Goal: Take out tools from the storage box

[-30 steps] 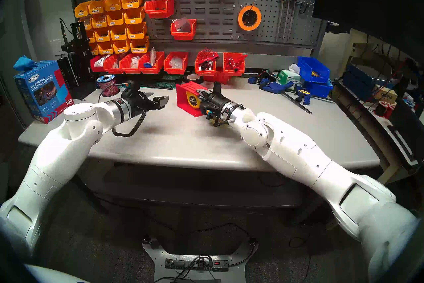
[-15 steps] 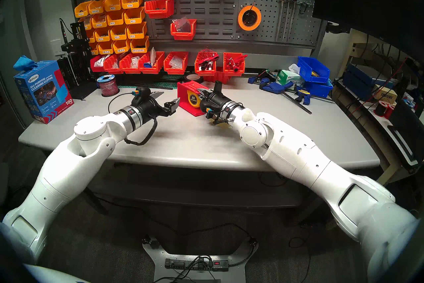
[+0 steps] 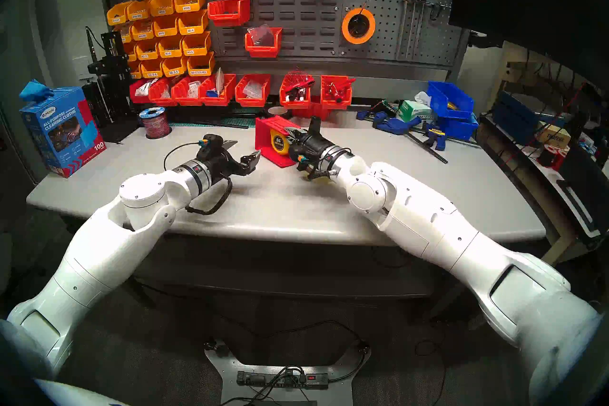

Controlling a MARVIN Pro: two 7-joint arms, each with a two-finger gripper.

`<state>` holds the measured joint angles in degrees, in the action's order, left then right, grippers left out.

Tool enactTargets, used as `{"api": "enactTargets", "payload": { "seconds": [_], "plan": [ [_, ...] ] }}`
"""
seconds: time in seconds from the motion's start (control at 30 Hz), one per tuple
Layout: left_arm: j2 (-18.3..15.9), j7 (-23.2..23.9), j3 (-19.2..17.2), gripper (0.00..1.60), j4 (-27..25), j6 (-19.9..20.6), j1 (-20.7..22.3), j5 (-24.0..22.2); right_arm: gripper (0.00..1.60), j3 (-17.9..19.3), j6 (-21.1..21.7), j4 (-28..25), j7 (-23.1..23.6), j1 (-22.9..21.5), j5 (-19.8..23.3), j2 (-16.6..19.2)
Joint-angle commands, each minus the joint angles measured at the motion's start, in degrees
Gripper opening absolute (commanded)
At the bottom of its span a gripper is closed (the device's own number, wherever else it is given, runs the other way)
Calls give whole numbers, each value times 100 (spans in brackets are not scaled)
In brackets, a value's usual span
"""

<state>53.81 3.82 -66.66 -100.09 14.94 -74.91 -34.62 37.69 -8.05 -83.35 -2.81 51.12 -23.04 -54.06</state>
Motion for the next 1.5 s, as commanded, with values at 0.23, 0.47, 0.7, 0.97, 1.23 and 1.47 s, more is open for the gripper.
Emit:
{"api": "enactTargets", "payload": {
  "seconds": [0.23,0.47,0.7,0.97,1.23,1.47],
  "plan": [
    [82,-31,-28,160,18,23,209,47,0,9,-201,-13,45,-140,29,-82],
    [141,-64,-8,160,84,40,239,93,0,78,-321,34,227,-134,332,-104],
    [355,-132,-22,160,273,315,393,-40,0,96,-335,43,265,-132,351,-111],
    [672,-224,33,160,421,480,564,-169,0,102,-343,48,281,-132,361,-113],
    [694,-113,123,160,259,526,544,-234,0,101,-346,50,280,-134,365,-113],
    [595,-4,225,160,87,503,435,-198,0,100,-347,50,276,-134,364,-113]
  ]
}}
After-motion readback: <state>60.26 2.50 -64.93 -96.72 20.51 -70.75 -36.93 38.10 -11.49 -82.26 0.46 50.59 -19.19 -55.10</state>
